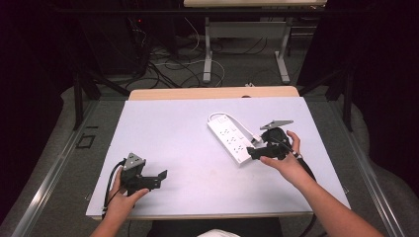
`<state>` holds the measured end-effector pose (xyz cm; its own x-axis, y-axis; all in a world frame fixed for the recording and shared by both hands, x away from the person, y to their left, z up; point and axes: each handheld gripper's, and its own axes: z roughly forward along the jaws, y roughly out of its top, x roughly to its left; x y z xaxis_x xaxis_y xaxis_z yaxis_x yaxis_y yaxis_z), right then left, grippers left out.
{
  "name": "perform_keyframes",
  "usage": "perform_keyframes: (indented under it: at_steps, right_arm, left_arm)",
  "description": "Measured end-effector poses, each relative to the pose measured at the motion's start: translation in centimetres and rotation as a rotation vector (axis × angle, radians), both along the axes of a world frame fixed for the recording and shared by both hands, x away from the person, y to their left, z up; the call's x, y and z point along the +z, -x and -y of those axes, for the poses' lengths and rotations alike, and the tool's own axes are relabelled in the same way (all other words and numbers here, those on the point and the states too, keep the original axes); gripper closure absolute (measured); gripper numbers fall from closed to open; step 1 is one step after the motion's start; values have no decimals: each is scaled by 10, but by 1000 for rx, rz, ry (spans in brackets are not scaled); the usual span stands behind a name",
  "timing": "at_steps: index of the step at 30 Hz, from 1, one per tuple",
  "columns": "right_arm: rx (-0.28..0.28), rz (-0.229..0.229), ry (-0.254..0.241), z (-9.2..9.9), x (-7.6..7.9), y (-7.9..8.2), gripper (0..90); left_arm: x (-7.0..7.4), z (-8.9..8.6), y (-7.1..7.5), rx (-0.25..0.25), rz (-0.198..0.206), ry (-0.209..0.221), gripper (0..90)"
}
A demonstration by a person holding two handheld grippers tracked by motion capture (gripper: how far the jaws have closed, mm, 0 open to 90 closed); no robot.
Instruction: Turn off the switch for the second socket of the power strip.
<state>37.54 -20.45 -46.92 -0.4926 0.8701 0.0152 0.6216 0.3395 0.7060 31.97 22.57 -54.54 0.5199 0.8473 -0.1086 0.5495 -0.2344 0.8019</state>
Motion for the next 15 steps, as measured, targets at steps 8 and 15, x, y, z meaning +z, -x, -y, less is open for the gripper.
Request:
perform_keyframes:
  at_steps: [8, 15]
  right_arm:
    - [7, 11, 8, -9, 12, -10, 202]
    - [0, 6, 21, -11, 17, -20, 208]
  left_arm:
    - [0, 0, 1, -2, -10, 6, 37]
    - [0, 0, 1, 1, -3, 7, 37]
